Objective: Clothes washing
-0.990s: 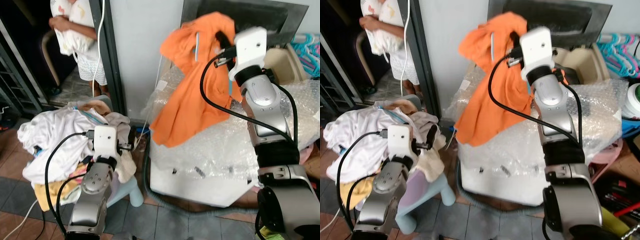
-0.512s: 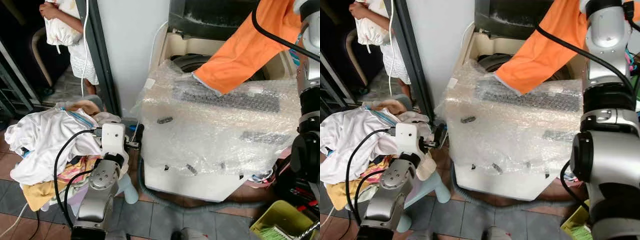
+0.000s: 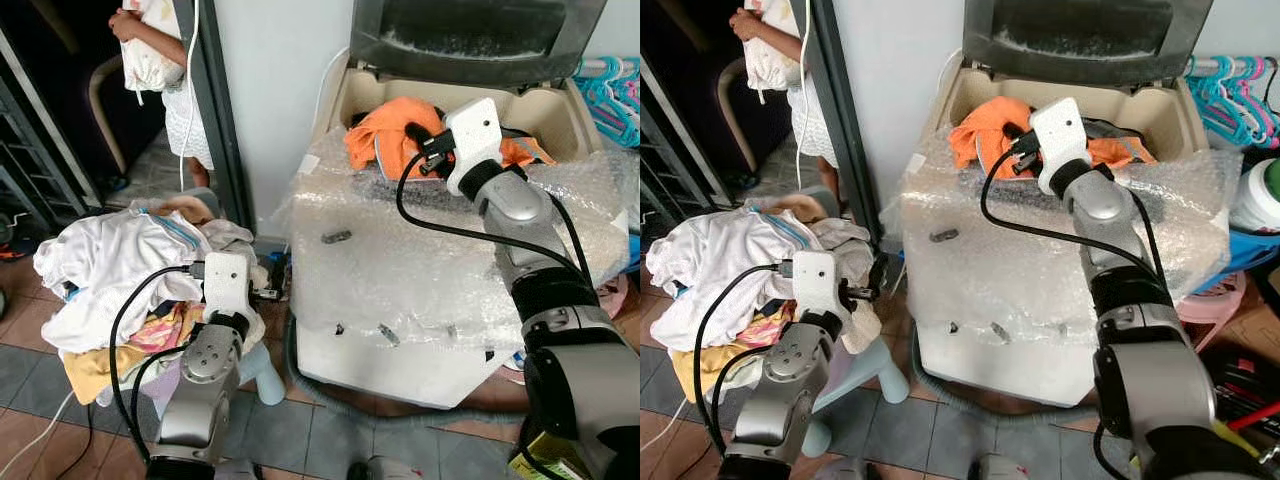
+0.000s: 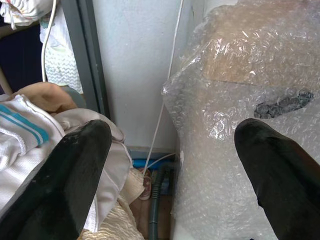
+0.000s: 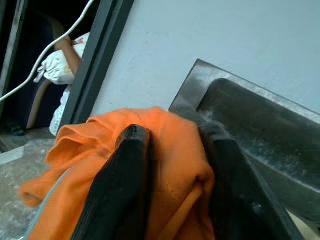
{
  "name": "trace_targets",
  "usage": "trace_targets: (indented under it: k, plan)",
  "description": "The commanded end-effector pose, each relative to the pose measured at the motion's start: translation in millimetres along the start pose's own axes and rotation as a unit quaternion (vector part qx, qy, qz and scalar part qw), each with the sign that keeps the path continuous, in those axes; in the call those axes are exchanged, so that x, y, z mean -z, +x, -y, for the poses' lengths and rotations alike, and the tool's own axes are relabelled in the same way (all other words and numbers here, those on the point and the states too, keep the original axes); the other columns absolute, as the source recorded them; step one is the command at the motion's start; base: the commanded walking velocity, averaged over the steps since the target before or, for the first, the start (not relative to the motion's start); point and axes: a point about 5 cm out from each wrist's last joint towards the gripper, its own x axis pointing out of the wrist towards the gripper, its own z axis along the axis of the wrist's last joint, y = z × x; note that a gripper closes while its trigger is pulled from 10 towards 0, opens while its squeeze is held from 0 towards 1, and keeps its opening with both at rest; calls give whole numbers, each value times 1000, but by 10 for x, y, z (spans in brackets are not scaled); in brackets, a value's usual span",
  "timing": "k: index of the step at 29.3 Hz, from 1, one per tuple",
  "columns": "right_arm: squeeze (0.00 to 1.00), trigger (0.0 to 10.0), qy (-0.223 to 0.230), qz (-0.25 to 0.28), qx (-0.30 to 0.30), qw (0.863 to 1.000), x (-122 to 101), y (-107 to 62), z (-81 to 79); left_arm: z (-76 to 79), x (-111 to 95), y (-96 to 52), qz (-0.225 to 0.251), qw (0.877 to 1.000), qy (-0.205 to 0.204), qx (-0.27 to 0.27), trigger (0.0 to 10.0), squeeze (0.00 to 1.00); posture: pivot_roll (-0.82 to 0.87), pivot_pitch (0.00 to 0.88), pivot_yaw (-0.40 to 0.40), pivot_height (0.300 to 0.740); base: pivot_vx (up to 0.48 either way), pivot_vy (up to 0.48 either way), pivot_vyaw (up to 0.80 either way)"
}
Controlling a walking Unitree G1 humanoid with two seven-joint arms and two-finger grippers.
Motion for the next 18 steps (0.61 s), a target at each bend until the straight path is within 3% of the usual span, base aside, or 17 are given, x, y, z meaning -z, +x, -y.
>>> trace_targets:
  k: [1, 5, 13, 18]
  plan:
    - [1000, 10000, -9, -27, 46, 999, 88, -82, 92, -3, -5, 2, -3, 1000, 2, -5, 10000, 0, -3, 0, -16, 740, 0, 0, 0]
    - [1000, 10000, -19, -11, 97, 995, 132, -273, -3, -74, 25, -7, -13, 999, 3, -35, 10000, 0, 0, 0, -21, 740, 0, 0, 0]
    - [1000, 10000, -18, 38, 145, 989, -34, -417, -122, -88, -4, -2, -6, 999, 10, -35, 10000, 0, -7, 0, -10, 740, 0, 0, 0]
    - [1000, 10000, -13, 47, 137, 989, -84, -495, -227, -81, -36, 4, 5, 999, 18, -33, 10000, 0, -1, 0, -17, 740, 0, 0, 0]
